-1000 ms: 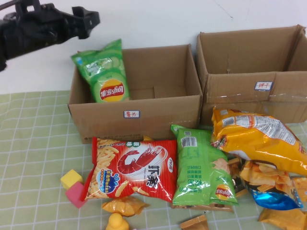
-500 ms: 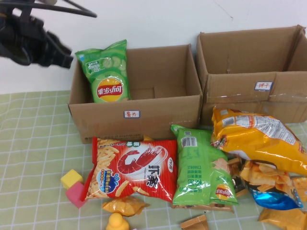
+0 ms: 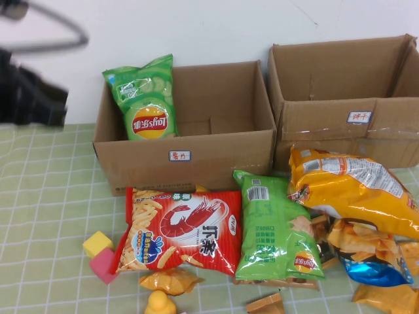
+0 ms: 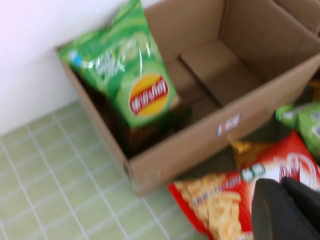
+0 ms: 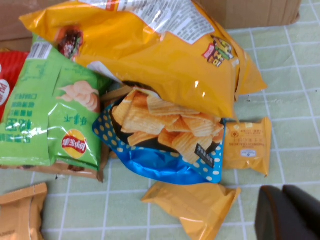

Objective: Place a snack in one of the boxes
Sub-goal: Pick up the biscuit

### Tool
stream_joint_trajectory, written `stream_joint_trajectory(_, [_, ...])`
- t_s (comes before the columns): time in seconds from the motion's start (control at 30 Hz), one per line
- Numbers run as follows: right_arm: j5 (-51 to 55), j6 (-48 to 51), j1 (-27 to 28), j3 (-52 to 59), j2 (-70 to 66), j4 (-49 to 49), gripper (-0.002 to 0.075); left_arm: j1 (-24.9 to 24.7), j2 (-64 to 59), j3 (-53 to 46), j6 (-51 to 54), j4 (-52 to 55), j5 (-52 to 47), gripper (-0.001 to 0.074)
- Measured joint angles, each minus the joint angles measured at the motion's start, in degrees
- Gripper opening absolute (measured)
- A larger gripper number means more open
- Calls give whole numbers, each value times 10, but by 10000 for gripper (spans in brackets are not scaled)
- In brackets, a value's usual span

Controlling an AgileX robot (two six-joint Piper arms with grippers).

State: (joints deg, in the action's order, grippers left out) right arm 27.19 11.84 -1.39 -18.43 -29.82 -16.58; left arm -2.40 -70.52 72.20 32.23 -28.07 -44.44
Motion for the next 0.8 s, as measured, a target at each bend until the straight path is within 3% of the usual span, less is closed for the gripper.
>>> stream_joint_trajectory(0.23, [23, 13, 0, -5, -1, -15, -2, 0, 171, -253, 11, -55, 94, 0])
stream_joint_trajectory(0.43, [71, 52, -19, -33, -32, -31, -2, 0, 304, -426, 30, -79, 109, 0])
stream_joint_trajectory(0.63, [88, 85, -66, -72, -117, -36, -2, 0, 370, -514, 58, -67, 78, 0])
stream_joint_trajectory(0.8, [97, 89, -122, -106, -214, -32, 4, 0, 377, -529, 60, -78, 98, 0])
